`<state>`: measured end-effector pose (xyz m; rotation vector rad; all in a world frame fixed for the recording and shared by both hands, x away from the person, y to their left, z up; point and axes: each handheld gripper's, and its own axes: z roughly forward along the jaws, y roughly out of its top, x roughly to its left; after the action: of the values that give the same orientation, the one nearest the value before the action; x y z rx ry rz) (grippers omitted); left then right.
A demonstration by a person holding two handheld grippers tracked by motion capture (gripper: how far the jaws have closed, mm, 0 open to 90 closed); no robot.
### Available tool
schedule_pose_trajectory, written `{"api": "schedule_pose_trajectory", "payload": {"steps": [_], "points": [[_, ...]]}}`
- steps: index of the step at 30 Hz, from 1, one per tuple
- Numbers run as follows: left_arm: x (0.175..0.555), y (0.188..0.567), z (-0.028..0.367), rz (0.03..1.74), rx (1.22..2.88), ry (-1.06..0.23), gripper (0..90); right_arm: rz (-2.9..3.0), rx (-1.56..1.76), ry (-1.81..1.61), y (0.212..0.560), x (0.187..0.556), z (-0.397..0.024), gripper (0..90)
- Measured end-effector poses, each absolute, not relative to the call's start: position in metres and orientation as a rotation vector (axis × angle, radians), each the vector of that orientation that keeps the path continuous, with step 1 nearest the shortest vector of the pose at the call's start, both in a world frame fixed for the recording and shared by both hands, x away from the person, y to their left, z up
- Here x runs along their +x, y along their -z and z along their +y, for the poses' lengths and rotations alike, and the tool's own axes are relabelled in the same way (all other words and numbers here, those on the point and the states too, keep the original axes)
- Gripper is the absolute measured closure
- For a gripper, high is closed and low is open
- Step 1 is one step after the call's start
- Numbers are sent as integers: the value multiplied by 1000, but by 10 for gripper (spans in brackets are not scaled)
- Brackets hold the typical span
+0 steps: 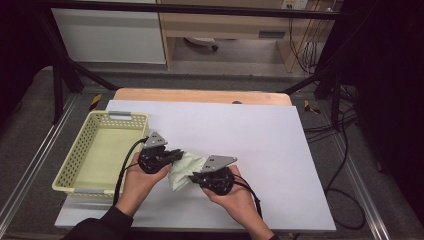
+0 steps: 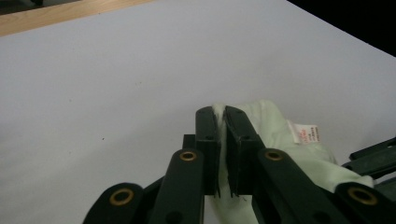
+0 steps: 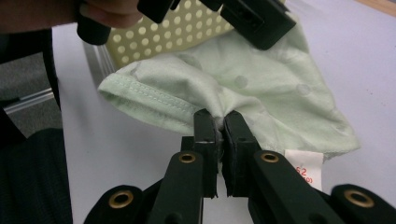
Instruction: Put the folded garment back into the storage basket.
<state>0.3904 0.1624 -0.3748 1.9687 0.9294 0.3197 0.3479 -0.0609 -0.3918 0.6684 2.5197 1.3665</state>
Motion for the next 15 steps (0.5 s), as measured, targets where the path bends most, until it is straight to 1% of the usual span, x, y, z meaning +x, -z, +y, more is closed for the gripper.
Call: {"api": "schedule_pose_trajectory", "payload": {"steps": [4, 11, 15], "points": [[390, 373, 161, 923, 1961, -318, 846, 2505, 674, -1378, 387, 348, -61, 859], [389, 367, 162, 903, 1972, -320, 846, 2517, 661, -1368, 390, 350, -57, 859], [392, 366, 165, 920, 1959, -306, 846, 2514, 686, -1381, 392, 353, -58, 859]]}}
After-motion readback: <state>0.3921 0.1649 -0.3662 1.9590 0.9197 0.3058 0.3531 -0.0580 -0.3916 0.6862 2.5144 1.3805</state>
